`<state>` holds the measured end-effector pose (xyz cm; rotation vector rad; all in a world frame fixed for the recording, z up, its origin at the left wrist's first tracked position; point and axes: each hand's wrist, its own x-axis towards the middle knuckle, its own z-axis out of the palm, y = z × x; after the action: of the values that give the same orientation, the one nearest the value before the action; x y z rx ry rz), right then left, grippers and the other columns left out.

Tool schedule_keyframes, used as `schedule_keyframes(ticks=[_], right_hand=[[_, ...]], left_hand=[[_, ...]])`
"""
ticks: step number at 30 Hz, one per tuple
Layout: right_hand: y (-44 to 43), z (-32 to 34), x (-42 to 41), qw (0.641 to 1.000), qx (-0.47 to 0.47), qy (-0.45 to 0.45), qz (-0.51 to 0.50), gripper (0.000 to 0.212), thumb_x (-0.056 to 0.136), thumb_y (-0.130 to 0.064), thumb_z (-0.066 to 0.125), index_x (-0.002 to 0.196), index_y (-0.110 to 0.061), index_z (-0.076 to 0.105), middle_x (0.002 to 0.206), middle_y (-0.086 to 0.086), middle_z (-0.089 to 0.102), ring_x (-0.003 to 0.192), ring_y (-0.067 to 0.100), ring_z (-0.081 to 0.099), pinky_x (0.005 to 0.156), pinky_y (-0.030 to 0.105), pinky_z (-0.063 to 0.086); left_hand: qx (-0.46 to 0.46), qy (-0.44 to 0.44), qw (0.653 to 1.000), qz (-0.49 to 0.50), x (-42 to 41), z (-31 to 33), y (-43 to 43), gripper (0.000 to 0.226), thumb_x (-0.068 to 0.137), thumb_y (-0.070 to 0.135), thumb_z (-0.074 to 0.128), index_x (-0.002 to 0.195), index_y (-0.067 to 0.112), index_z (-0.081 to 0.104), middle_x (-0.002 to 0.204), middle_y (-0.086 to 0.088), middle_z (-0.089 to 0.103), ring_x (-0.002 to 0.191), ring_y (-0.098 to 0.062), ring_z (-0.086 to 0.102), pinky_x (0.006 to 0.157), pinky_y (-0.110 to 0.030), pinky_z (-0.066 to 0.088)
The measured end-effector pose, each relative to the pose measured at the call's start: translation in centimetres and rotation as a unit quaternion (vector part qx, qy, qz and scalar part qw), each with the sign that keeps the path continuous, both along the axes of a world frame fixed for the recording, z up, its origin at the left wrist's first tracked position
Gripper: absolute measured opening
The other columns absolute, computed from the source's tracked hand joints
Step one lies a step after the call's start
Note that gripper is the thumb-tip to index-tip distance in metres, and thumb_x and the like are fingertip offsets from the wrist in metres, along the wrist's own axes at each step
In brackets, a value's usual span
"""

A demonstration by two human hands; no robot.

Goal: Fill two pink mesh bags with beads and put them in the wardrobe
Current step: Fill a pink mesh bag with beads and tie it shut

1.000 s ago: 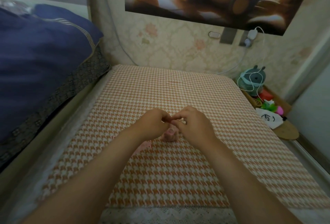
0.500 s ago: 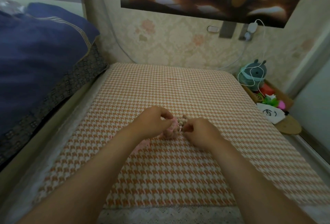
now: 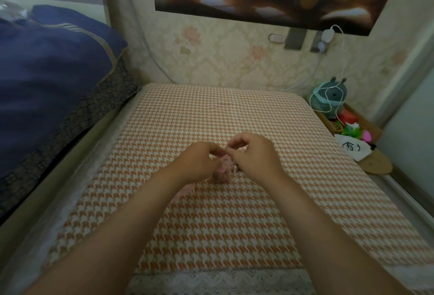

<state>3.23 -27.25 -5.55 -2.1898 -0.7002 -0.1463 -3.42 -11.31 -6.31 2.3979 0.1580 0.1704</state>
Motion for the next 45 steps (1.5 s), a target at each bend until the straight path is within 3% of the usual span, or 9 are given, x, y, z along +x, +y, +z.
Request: schedule_keyframes(ticks=[8, 13, 20, 25, 29, 34, 39, 42, 45], right_hand=[[0.2, -0.7, -0.7, 0.986, -0.111, -0.114, 0.05, 0.013, 0.087, -0.04, 0.07, 0.097, -0.035, 0.076, 0.1, -0.015, 0.066, 0.091, 0.005, 0.061, 0.075, 0.031, 0.05], [0.6, -1.3, -0.5, 0.984, -0.146, -0.083, 0.055, 0.018, 0.093, -0.043, 0.061, 0.101, -0.035, 0.075, 0.105, -0.014, 0.061, 0.092, 0.007, 0.058, 0.078, 0.035, 0.05], [-0.6, -1.5, 1.4, 0.993, -0.099, -0.056, 0.005, 0.015, 0.096, -0.025, 0.06, 0.105, -0.03, 0.071, 0.109, -0.011, 0.066, 0.099, 0.011, 0.062, 0.086, 0.034, 0.053], [-1.2, -2.8, 1.9, 0.973, -0.229, -0.008, 0.024, 0.02, 0.092, -0.027, 0.061, 0.107, -0.034, 0.074, 0.11, -0.008, 0.07, 0.102, 0.018, 0.065, 0.086, 0.041, 0.054], [-0.5, -3.7, 1.7, 0.953, -0.293, -0.049, 0.059, 0.017, 0.093, -0.031, 0.056, 0.103, -0.032, 0.069, 0.1, -0.004, 0.059, 0.095, 0.024, 0.062, 0.085, 0.044, 0.051], [-0.1, -4.3, 2.0, 0.93, -0.362, -0.058, 0.039, 0.024, 0.097, -0.035, 0.052, 0.108, -0.023, 0.07, 0.14, 0.009, 0.055, 0.127, 0.029, 0.056, 0.1, 0.051, 0.043], [-0.7, -2.7, 1.5, 0.957, -0.286, -0.039, 0.001, 0.02, 0.095, -0.036, 0.058, 0.095, -0.023, 0.073, 0.1, -0.001, 0.07, 0.095, 0.025, 0.066, 0.088, 0.041, 0.052], [-1.0, -0.8, 1.1, 0.978, -0.203, -0.05, -0.014, 0.019, 0.096, -0.034, 0.059, 0.103, -0.027, 0.075, 0.095, -0.007, 0.073, 0.089, 0.018, 0.067, 0.075, 0.036, 0.055], [-0.8, 0.9, 0.4, 0.991, -0.122, -0.055, 0.019, 0.018, 0.093, -0.034, 0.063, 0.107, -0.029, 0.074, 0.095, -0.012, 0.071, 0.09, 0.01, 0.065, 0.079, 0.035, 0.055]], left_hand=[[-0.043, -0.004, 0.999, -0.024, -0.6, 0.5, -0.1, 0.025, 0.088, 0.017, 0.059, 0.107, 0.029, 0.069, 0.104, 0.013, 0.069, 0.072, 0.006, 0.063, 0.07, -0.018, 0.05], [-0.039, -0.004, 0.999, -0.023, -0.7, 0.7, 0.0, 0.022, 0.088, 0.019, 0.061, 0.107, 0.023, 0.071, 0.107, 0.007, 0.07, 0.078, 0.0, 0.06, 0.077, -0.023, 0.049], [-0.015, 0.016, 1.0, 0.005, -0.5, 0.6, 0.3, 0.035, 0.092, 0.025, 0.059, 0.126, 0.019, 0.063, 0.131, 0.003, 0.061, 0.113, -0.013, 0.057, 0.098, -0.028, 0.046], [-0.008, 0.006, 1.0, 0.009, -0.5, 0.6, 0.1, 0.034, 0.091, 0.027, 0.058, 0.124, 0.02, 0.065, 0.129, 0.005, 0.062, 0.102, -0.009, 0.057, 0.094, -0.026, 0.046], [-0.007, -0.004, 1.0, 0.004, -0.5, 0.5, 0.1, 0.032, 0.091, 0.029, 0.058, 0.12, 0.02, 0.067, 0.126, 0.006, 0.063, 0.093, -0.006, 0.056, 0.09, -0.025, 0.046], [0.006, -0.016, 1.0, -0.004, -0.5, 0.5, -0.1, 0.03, 0.092, 0.026, 0.058, 0.12, 0.017, 0.067, 0.123, 0.004, 0.065, 0.089, -0.003, 0.054, 0.086, -0.02, 0.041], [0.019, -0.018, 1.0, -0.002, -0.8, 0.8, -0.4, 0.03, 0.092, 0.024, 0.059, 0.121, 0.017, 0.067, 0.123, 0.004, 0.065, 0.091, -0.005, 0.055, 0.089, -0.021, 0.044], [0.024, -0.014, 1.0, -0.005, -0.8, 0.7, -0.4, 0.031, 0.093, 0.025, 0.059, 0.123, 0.017, 0.065, 0.123, 0.005, 0.065, 0.086, -0.004, 0.055, 0.082, -0.018, 0.043], [0.02, -0.009, 1.0, -0.009, -0.5, 0.6, -0.4, 0.032, 0.093, 0.026, 0.059, 0.124, 0.019, 0.064, 0.123, 0.007, 0.064, 0.077, 0.002, 0.054, 0.075, -0.016, 0.041]])
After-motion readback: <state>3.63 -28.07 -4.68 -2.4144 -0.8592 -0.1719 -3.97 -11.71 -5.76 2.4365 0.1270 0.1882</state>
